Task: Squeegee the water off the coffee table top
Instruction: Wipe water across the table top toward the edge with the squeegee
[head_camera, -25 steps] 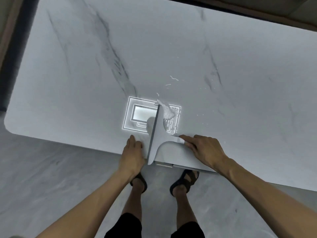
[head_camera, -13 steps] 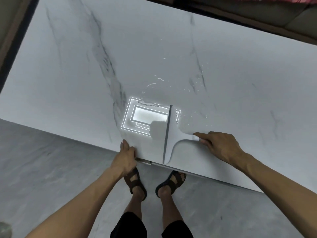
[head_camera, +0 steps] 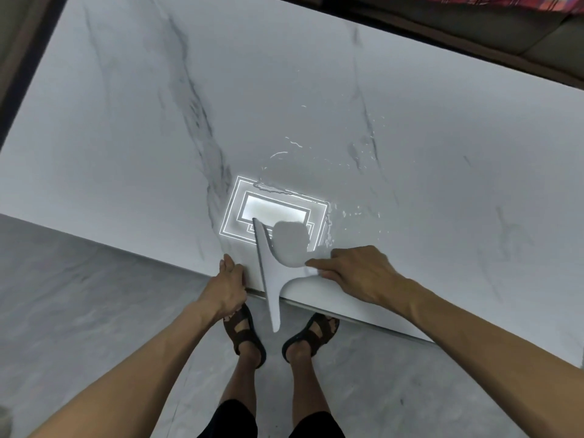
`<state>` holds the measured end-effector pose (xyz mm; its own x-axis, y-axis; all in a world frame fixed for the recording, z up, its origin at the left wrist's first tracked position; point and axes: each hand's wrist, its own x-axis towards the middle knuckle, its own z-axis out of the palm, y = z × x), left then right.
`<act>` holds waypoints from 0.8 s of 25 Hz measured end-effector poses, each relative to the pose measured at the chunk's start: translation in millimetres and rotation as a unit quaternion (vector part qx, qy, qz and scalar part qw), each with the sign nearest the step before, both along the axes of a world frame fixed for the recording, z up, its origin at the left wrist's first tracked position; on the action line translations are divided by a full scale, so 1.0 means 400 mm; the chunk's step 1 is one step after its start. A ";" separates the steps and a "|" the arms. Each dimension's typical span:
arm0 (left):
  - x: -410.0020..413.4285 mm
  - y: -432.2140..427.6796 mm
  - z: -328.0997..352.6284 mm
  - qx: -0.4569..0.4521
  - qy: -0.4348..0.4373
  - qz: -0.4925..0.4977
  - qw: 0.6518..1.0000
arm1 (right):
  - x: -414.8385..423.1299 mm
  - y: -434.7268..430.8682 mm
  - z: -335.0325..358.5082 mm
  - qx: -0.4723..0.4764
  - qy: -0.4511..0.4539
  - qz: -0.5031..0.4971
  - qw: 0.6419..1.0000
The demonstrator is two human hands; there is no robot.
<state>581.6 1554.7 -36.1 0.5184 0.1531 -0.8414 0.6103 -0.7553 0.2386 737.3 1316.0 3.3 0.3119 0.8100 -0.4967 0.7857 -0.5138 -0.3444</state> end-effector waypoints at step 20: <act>0.010 0.006 0.056 0.097 -0.111 0.254 0.956 | 0.109 -0.036 0.050 0.000 -0.016 0.061 0.998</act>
